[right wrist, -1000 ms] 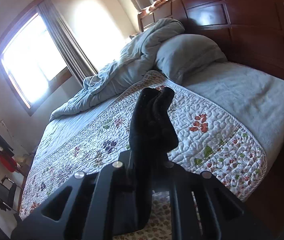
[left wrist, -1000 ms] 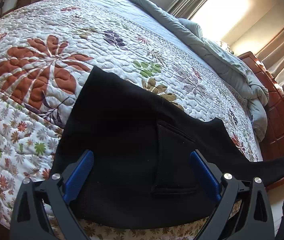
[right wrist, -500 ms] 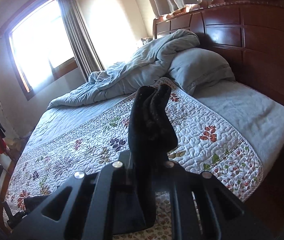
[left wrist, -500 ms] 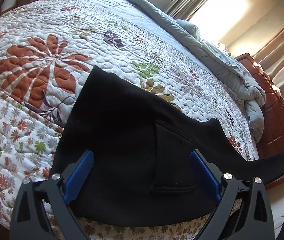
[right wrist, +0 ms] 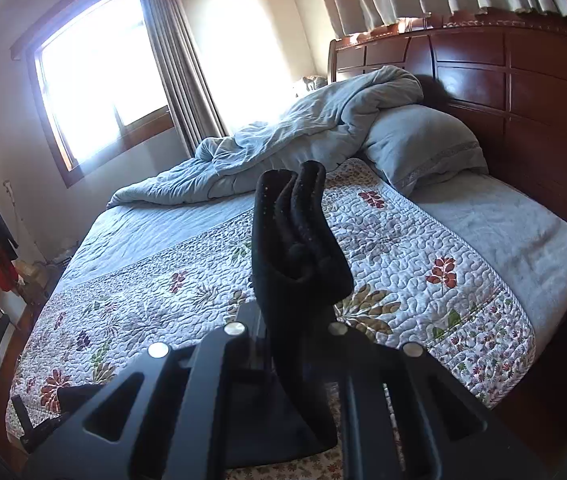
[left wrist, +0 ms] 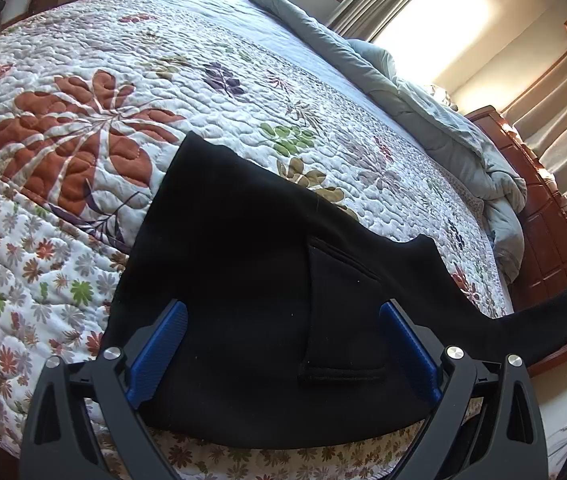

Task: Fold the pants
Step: 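Raise the empty right tool away from the folded trousers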

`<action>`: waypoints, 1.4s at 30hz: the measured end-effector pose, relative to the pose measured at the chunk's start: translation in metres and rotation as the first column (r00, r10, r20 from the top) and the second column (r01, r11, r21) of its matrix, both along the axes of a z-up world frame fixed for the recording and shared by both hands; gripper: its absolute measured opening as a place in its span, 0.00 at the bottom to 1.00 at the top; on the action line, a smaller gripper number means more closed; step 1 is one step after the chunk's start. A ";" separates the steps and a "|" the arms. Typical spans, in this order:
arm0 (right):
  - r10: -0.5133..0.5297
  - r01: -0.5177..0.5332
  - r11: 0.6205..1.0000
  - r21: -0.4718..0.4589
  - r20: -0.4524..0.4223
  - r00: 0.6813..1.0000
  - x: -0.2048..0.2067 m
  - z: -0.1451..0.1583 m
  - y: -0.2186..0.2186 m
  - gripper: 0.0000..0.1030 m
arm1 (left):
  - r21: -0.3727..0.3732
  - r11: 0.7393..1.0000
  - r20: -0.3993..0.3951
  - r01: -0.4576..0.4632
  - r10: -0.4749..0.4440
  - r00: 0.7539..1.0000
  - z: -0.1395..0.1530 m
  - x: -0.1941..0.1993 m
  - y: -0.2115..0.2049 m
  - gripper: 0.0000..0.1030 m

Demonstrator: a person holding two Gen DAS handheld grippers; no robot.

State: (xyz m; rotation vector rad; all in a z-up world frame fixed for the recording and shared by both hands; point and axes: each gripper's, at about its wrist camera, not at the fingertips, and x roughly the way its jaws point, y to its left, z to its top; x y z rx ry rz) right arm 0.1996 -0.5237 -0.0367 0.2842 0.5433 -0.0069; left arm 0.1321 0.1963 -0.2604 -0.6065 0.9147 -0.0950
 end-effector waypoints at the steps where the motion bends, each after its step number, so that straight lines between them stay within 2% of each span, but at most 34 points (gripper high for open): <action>1: 0.004 -0.004 1.000 -0.005 0.003 1.000 0.000 0.002 0.004 0.09 | -0.003 1.000 0.001 0.001 -0.001 1.000 0.000 -0.001 0.001 0.94; 10: 0.028 -0.025 0.993 -0.114 0.022 0.999 -0.003 0.012 0.041 0.08 | -0.007 1.000 0.002 0.001 -0.001 1.000 0.000 -0.002 0.001 0.94; 24: 0.113 -0.104 0.982 -0.156 0.054 0.992 -0.002 0.022 0.074 0.08 | 0.008 1.000 -0.010 0.004 -0.004 1.000 -0.002 0.004 -0.001 0.94; 42: 0.181 -0.166 0.963 -0.213 0.052 0.982 0.004 0.024 0.098 0.08 | 0.007 1.000 -0.011 0.005 -0.005 1.000 -0.003 0.005 -0.001 0.94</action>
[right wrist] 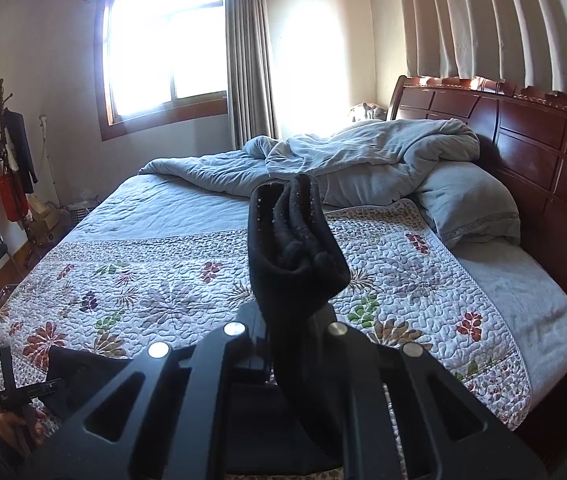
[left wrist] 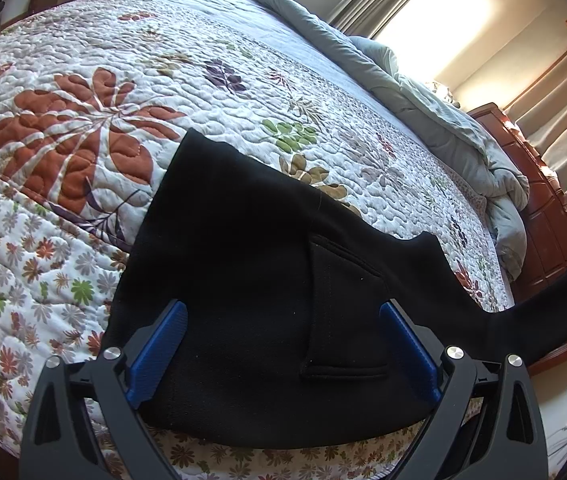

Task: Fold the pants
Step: 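Raise the empty right tool away from the folded trousers, then move the right tool back toward the folded trousers beside the left tool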

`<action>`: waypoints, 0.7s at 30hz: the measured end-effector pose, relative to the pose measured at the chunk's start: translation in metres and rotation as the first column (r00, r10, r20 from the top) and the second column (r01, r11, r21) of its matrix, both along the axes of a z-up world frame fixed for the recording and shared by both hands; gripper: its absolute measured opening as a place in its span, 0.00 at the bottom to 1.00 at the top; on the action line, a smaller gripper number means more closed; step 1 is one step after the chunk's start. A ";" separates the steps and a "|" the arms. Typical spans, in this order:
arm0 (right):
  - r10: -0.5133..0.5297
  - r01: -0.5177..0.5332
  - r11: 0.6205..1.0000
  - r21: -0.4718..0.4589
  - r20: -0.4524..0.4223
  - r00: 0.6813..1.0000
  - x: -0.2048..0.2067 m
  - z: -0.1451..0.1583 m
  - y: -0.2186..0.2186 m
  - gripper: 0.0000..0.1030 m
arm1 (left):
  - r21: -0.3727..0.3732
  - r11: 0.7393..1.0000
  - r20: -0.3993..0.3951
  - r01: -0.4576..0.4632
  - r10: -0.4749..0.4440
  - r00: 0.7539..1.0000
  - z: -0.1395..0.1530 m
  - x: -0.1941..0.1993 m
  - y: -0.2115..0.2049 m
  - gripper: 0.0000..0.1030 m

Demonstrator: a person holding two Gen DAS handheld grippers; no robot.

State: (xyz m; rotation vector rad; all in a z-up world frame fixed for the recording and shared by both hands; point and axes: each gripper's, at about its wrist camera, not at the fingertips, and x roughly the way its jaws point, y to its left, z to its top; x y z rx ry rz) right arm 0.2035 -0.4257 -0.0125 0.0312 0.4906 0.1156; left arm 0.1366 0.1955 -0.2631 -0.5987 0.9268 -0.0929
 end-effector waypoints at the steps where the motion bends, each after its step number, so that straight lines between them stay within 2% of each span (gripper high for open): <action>1: 0.003 -0.003 1.000 -0.003 -0.001 1.000 0.001 0.000 0.002 0.08 | 0.000 1.000 0.000 0.000 0.000 1.000 0.000 0.000 0.000 0.94; 10: 0.027 -0.028 0.999 -0.035 -0.012 1.000 0.006 -0.001 0.019 0.08 | -0.013 1.000 0.005 0.003 -0.003 1.000 -0.001 -0.002 0.004 0.94; 21: 0.059 -0.064 0.988 -0.141 -0.044 0.997 0.014 -0.016 0.059 0.08 | -0.028 1.000 0.015 0.005 -0.005 1.000 -0.001 -0.004 0.009 0.94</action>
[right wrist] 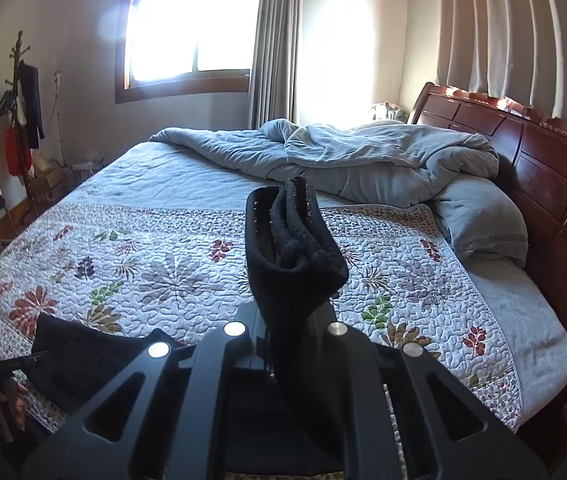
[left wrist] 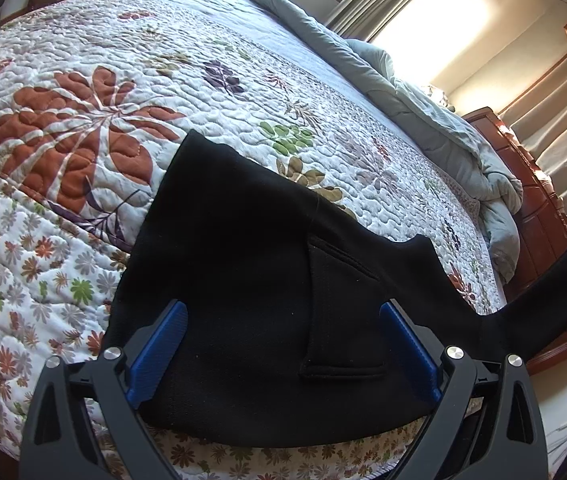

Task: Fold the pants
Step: 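Move the right tool back toward the folded trousers beside the left tool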

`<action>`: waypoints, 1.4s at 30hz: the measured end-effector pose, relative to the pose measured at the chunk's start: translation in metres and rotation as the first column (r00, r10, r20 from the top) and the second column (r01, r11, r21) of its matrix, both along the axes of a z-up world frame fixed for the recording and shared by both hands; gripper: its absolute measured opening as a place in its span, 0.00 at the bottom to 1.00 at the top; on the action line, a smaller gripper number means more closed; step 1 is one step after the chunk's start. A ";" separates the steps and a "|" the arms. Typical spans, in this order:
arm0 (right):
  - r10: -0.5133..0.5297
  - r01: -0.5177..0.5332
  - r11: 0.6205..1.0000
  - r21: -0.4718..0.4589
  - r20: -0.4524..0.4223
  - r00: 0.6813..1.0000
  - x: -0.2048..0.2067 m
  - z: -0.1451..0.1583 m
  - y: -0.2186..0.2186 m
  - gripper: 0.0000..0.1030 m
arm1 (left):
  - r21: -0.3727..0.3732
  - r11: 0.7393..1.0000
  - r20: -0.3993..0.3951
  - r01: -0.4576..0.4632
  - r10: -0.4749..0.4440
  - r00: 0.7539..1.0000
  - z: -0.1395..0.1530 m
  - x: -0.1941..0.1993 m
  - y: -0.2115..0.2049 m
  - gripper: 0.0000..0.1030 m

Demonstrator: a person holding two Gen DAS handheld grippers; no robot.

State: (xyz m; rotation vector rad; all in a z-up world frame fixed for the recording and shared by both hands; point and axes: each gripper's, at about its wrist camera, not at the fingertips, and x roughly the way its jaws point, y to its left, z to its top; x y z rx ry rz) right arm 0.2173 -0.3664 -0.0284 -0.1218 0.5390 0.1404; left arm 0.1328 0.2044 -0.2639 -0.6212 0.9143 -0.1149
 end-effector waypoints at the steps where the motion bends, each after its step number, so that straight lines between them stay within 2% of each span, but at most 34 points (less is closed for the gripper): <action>1: 0.005 -0.005 1.000 -0.012 -0.007 1.000 0.001 -0.003 0.006 0.08 | -0.001 1.000 0.000 0.001 -0.001 1.000 0.000 0.000 0.000 0.94; 11: 0.060 -0.072 0.983 -0.167 -0.075 0.995 0.009 -0.045 0.066 0.08 | -0.027 1.000 0.013 0.013 -0.012 1.000 0.002 -0.004 0.004 0.94; 19: 0.111 -0.144 0.944 -0.297 -0.127 0.986 0.010 -0.086 0.113 0.08 | -0.047 0.999 0.022 0.019 -0.018 1.000 0.004 -0.007 0.008 0.94; 29: 0.157 -0.208 0.901 -0.382 -0.159 0.975 0.004 -0.117 0.146 0.08 | -0.062 0.998 0.037 -0.002 0.004 0.999 0.007 -0.015 0.013 0.94; 32: 0.166 -0.221 0.885 -0.410 -0.166 0.972 0.003 -0.124 0.153 0.08 | -0.074 0.997 0.040 -0.016 0.019 0.999 0.006 -0.018 0.017 0.94; 42: 0.200 -0.269 0.798 -0.539 -0.184 0.962 -0.003 -0.163 0.177 0.08 | -0.080 0.997 0.041 -0.025 0.029 0.999 0.007 -0.018 0.017 0.94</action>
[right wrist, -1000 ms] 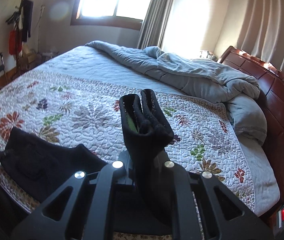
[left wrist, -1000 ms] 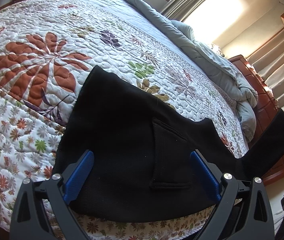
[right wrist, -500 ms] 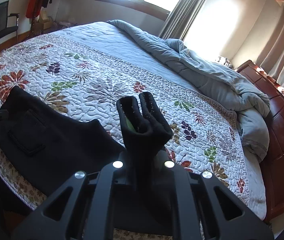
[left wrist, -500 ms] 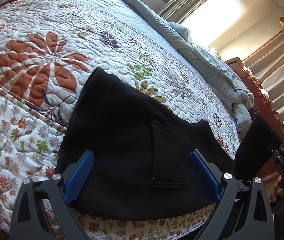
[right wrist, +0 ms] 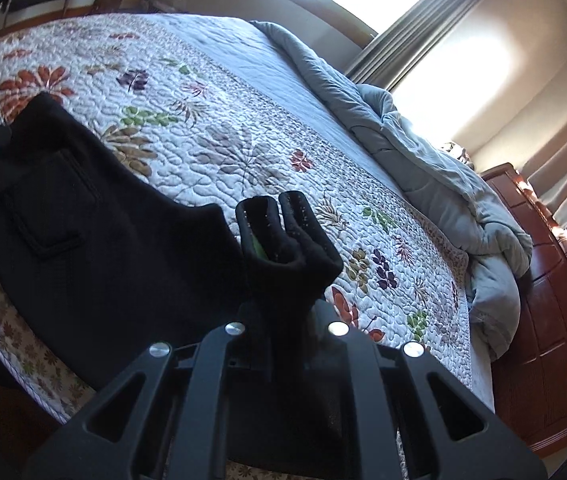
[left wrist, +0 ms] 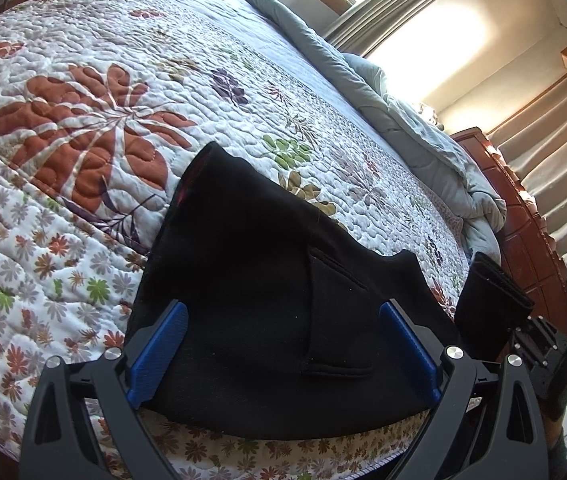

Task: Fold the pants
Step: 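Move the right tool back toward the folded trousers beside the left tool, then close the right tool on the trouser end while the left tool grips the waistband end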

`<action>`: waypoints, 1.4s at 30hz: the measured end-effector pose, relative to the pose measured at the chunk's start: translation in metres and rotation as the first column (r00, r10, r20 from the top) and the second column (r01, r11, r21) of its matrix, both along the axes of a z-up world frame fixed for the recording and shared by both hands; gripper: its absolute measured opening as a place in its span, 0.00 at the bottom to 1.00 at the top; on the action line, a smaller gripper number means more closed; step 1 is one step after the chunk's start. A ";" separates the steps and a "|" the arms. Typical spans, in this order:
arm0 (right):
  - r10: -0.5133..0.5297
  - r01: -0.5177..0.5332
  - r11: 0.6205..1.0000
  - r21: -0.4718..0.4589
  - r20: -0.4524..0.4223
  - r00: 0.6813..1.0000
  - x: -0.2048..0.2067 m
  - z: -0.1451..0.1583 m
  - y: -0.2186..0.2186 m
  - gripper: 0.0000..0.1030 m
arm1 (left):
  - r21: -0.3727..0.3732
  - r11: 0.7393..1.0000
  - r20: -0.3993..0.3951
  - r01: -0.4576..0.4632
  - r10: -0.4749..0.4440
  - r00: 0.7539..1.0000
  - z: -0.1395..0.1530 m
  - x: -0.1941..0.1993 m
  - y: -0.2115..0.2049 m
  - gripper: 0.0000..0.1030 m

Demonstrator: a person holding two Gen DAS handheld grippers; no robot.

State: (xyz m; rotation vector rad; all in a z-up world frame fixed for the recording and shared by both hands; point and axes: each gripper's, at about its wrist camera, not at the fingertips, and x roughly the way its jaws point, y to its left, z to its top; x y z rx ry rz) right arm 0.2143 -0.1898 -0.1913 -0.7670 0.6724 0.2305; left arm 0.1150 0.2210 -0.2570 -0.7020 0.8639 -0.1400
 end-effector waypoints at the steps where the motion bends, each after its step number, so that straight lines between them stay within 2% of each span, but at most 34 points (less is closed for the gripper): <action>1: 0.003 -0.003 1.000 -0.018 0.005 1.000 -0.001 -0.004 0.002 0.08 | -0.001 1.000 0.000 -0.003 0.003 1.000 0.000 0.000 0.001 0.94; 8: 0.059 -0.058 0.986 -0.158 0.005 0.998 -0.009 -0.044 0.017 0.08 | -0.004 0.999 -0.005 -0.036 0.036 0.999 0.000 -0.003 0.006 0.94; 14: 0.125 -0.115 0.939 -0.324 0.010 0.992 -0.017 -0.090 0.026 0.08 | -0.003 0.999 0.000 -0.042 0.042 0.999 0.000 -0.005 0.008 0.94; 22: 0.167 -0.153 0.907 -0.393 0.001 0.986 -0.029 -0.112 0.028 0.10 | -0.002 0.999 -0.001 -0.054 0.054 0.999 0.001 -0.009 0.011 0.94; 24: 0.172 -0.167 0.907 -0.386 -0.023 0.985 -0.030 -0.114 0.027 0.17 | 0.002 0.999 -0.001 -0.054 0.054 0.999 0.001 -0.009 0.011 0.94; 26: 0.171 -0.186 0.914 -0.361 -0.073 0.982 -0.031 -0.115 0.026 0.24 | 0.006 0.998 -0.003 -0.055 0.055 0.999 0.001 -0.008 0.011 0.94; 27: 0.169 -0.193 0.921 -0.340 -0.098 0.981 -0.032 -0.113 0.026 0.32 | 0.008 0.999 -0.005 -0.054 0.054 0.999 0.001 -0.008 0.011 0.94; 29: 0.173 -0.208 0.943 -0.260 -0.150 0.973 -0.039 -0.098 0.021 0.49 | 0.014 0.999 -0.010 -0.052 0.052 0.999 0.001 -0.008 0.011 0.94; 30: 0.181 -0.216 0.953 -0.213 -0.170 0.969 -0.043 -0.088 0.017 0.52 | 0.018 0.999 -0.011 -0.049 0.049 0.999 0.001 -0.009 0.010 0.94; 32: 0.184 -0.209 0.974 -0.086 -0.237 0.954 -0.050 -0.060 -0.001 0.53 | 0.023 0.999 -0.010 -0.042 0.043 0.999 0.003 -0.010 0.010 0.94; 33: 0.177 -0.181 0.983 0.008 -0.275 0.945 -0.048 -0.044 -0.015 0.53 | 0.024 0.999 -0.008 -0.048 0.048 0.999 0.004 -0.012 0.011 0.94; 34: 0.157 -0.118 0.983 0.140 -0.317 0.935 -0.040 -0.023 -0.039 0.53 | 0.022 0.998 -0.004 -0.053 0.053 0.999 0.004 -0.014 0.013 0.94; 36: 0.047 0.066 0.951 0.301 -0.354 0.934 -0.014 0.003 -0.099 0.40 | 0.041 0.996 0.007 -0.084 0.084 0.996 0.010 -0.019 0.015 0.94; 37: 0.001 0.141 0.927 0.347 -0.379 0.925 -0.003 0.007 -0.126 0.38 | 0.056 0.993 0.023 -0.102 0.101 0.995 0.015 -0.024 0.014 0.94; 39: -0.075 0.313 0.844 0.435 -0.482 0.873 0.024 -0.001 -0.190 0.31 | 0.071 0.993 0.059 -0.093 0.089 0.994 0.024 -0.031 0.006 0.94; 40: -0.091 0.366 0.813 0.452 -0.523 0.847 0.031 -0.010 -0.213 0.30 | 0.079 0.993 0.066 -0.083 0.078 0.995 0.026 -0.034 0.001 0.94; 42: -0.138 0.435 0.796 0.421 -0.574 0.807 0.037 -0.030 -0.245 0.28 | 0.094 0.993 0.061 -0.066 0.061 0.996 0.029 -0.039 -0.007 0.94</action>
